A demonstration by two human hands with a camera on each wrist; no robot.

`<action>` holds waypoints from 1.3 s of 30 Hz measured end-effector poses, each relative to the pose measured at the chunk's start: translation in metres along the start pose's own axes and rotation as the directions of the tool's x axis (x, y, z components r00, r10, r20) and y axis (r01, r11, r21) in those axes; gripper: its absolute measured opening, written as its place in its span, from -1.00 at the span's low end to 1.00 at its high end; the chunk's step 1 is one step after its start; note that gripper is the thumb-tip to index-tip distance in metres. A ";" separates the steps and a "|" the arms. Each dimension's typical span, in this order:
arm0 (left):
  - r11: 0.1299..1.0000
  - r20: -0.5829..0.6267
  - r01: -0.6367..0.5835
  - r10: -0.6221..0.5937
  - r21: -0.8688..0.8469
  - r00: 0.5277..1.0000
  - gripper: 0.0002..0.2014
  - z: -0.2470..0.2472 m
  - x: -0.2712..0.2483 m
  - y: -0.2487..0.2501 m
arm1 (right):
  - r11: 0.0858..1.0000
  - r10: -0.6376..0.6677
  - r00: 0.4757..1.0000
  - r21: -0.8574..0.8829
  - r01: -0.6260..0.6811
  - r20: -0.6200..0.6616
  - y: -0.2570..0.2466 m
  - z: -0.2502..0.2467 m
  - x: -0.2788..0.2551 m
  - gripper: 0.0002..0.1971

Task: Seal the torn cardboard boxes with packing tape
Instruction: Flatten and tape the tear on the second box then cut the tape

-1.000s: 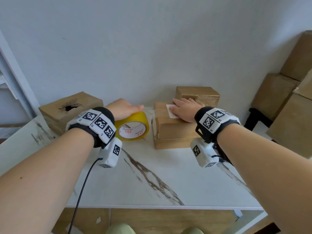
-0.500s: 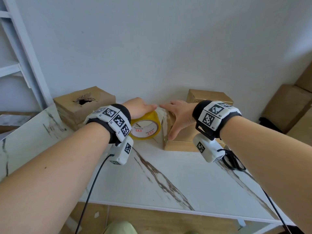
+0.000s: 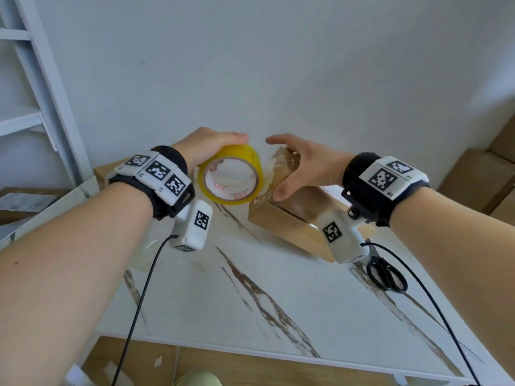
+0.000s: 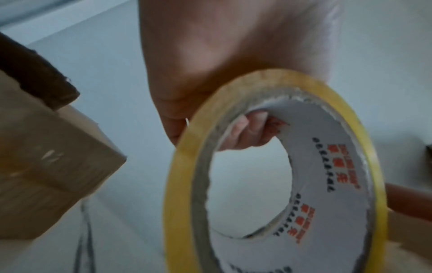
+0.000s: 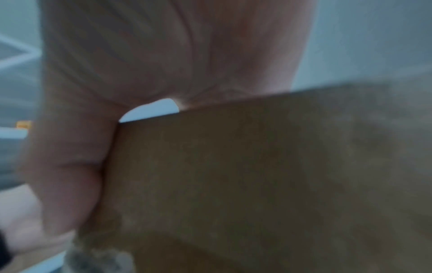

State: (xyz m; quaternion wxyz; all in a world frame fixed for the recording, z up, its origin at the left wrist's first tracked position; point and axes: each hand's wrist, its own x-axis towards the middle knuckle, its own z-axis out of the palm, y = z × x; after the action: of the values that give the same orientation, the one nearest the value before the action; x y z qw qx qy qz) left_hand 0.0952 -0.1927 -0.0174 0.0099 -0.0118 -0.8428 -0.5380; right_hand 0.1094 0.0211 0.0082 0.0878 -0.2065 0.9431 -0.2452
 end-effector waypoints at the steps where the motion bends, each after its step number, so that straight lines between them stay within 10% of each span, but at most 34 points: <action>1: 0.999 -0.026 -0.018 0.017 -0.033 1.000 -0.46 -0.005 -0.002 0.005 | 0.999 -0.020 1.000 0.030 0.021 -0.016 -0.003 -0.002 0.000 -0.03; 11: 0.996 -0.048 0.025 -0.021 0.081 0.999 -0.60 -0.034 -0.023 0.026 | 0.960 -0.090 0.993 0.258 0.107 -0.076 -0.010 0.010 0.002 -0.20; 16: 0.989 -0.082 0.086 -0.077 0.121 0.994 -0.32 -0.034 -0.024 0.020 | 0.964 -0.073 0.996 0.253 0.081 -0.043 0.005 0.010 -0.001 -0.26; 22: 0.985 -0.054 0.095 -0.088 0.144 0.995 -0.73 -0.012 -0.020 0.029 | 0.919 -0.087 0.992 0.377 0.115 -0.091 0.024 -0.004 -0.010 -0.06; 33: 0.961 -0.208 0.101 -0.047 0.258 0.977 -0.67 -0.032 -0.019 0.050 | 0.725 -0.153 0.979 0.658 0.202 -0.132 0.022 0.011 0.008 -0.22; 39: 0.968 -0.291 0.040 0.035 0.249 0.956 -0.67 -0.023 -0.025 0.062 | 0.773 -0.184 0.979 0.603 0.197 -0.084 0.023 0.001 0.002 -0.24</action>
State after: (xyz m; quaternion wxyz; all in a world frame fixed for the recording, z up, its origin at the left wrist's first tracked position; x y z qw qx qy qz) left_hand 0.1220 -0.1879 0.0474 0.1351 0.0705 -0.8937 -0.4221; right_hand 0.0996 0.0387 -0.0042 0.1147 -0.2592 0.7893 -0.5447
